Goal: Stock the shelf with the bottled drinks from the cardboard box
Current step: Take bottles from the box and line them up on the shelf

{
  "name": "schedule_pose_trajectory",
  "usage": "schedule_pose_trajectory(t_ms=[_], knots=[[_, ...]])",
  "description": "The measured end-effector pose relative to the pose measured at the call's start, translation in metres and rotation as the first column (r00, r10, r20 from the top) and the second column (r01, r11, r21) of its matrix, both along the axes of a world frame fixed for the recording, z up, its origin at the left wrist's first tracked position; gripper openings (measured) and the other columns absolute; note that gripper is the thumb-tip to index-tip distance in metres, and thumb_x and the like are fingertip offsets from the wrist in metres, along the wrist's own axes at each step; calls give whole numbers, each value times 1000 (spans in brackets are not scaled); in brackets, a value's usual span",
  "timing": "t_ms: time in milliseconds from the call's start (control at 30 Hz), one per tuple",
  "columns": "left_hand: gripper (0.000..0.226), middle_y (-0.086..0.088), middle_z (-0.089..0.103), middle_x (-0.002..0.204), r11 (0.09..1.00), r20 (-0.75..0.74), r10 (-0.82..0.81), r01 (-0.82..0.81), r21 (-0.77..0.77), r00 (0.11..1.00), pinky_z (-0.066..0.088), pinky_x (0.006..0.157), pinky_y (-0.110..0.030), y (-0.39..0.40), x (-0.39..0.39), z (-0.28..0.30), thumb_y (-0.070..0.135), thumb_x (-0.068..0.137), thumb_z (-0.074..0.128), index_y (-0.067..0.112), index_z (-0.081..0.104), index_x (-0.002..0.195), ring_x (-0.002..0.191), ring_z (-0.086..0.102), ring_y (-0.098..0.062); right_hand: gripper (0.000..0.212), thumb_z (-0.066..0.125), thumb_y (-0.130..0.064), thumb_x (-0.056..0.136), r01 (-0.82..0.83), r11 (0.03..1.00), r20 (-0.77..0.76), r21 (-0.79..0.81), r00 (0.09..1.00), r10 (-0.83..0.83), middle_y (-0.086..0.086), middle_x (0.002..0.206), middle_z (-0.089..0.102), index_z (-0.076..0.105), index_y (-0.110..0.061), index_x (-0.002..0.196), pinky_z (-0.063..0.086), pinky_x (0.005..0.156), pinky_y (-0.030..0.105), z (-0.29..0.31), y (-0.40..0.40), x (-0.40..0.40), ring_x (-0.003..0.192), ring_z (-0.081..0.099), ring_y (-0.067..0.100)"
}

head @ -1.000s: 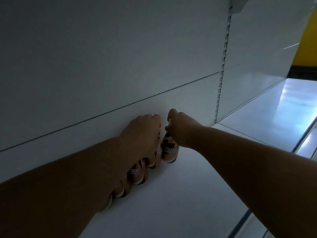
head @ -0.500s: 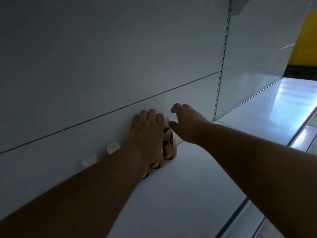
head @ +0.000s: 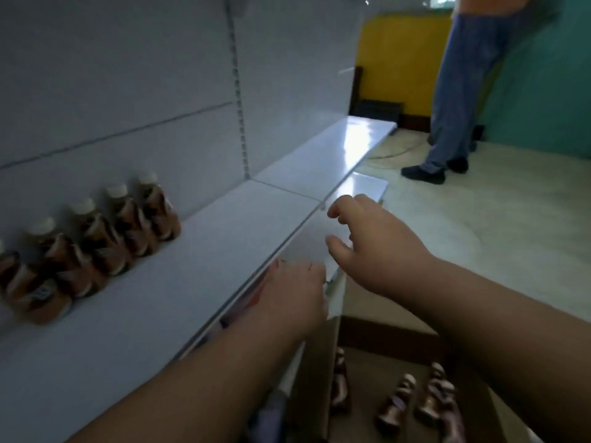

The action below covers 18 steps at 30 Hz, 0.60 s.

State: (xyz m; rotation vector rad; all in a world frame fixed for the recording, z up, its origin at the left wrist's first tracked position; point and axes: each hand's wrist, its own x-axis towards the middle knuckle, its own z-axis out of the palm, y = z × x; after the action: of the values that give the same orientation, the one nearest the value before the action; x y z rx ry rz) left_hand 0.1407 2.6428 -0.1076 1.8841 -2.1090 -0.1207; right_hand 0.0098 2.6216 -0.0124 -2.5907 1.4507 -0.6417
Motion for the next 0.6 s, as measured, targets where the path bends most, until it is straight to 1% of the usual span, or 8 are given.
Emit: schedule_pose_trajectory(t_ms=[133,200,300,367,433,500,533,600], knots=[[18,0,54,100,977,-26,-99,102,185,995,42,74,-33,-2,-82,-59,34,84,61,25,48,93,90,52,-19,31,57,-32,89,164,975,-30,153,986,-161,0,112,54,53,-21,117,46,75,33,-69,5,-86,87,55,18],[18,0,54,100,943,-8,-152,148,299,988,40,74,-33,-9,-113,-94,30,85,61,24,49,96,91,51,-20,30,58,-34,88,240,939,-62,246,971,-232,-1,111,54,53,-23,116,50,77,36,-112,3,-121,89,55,17],[23,1,53,101,896,3,-175,158,415,985,44,76,-32,-27,-146,-146,25,83,64,24,50,102,90,51,-18,24,59,-33,90,302,871,-50,388,950,-307,-8,104,52,53,-27,113,48,73,27,-171,-7,-156,89,54,9],[28,1,54,104,861,-4,-169,150,486,986,49,83,-36,-41,-161,-182,26,83,66,25,51,106,91,52,-18,20,60,-30,90,317,826,-46,466,941,-335,-8,100,52,54,-26,109,49,71,24,-210,-19,-170,83,53,6],[31,-1,56,109,820,6,-158,128,558,987,50,87,-41,-60,-175,-221,30,82,65,23,53,111,97,56,-21,22,60,-29,89,338,789,-70,513,932,-354,-6,101,54,54,-26,110,54,75,30,-253,-39,-184,84,55,9],[35,-5,56,116,775,20,-114,76,627,993,50,90,-43,-75,-178,-250,33,84,63,21,53,115,102,57,-25,26,59,-32,88,354,758,-122,548,930,-347,-4,104,53,52,-27,113,55,76,38,-291,-54,-193,86,56,13],[38,-7,55,119,741,35,-89,43,670,995,49,91,-44,-84,-181,-269,34,85,62,19,52,118,105,57,-26,27,58,-32,89,372,721,-156,584,924,-351,-3,106,53,51,-27,115,54,76,38,-313,-62,-199,87,55,14],[43,-10,52,125,682,79,-55,-20,731,995,47,95,-46,-101,-186,-306,36,86,62,17,50,123,113,53,-30,32,57,-32,91,400,643,-211,653,912,-353,-1,114,52,50,-28,122,53,76,34,-352,-74,-207,90,54,13]])
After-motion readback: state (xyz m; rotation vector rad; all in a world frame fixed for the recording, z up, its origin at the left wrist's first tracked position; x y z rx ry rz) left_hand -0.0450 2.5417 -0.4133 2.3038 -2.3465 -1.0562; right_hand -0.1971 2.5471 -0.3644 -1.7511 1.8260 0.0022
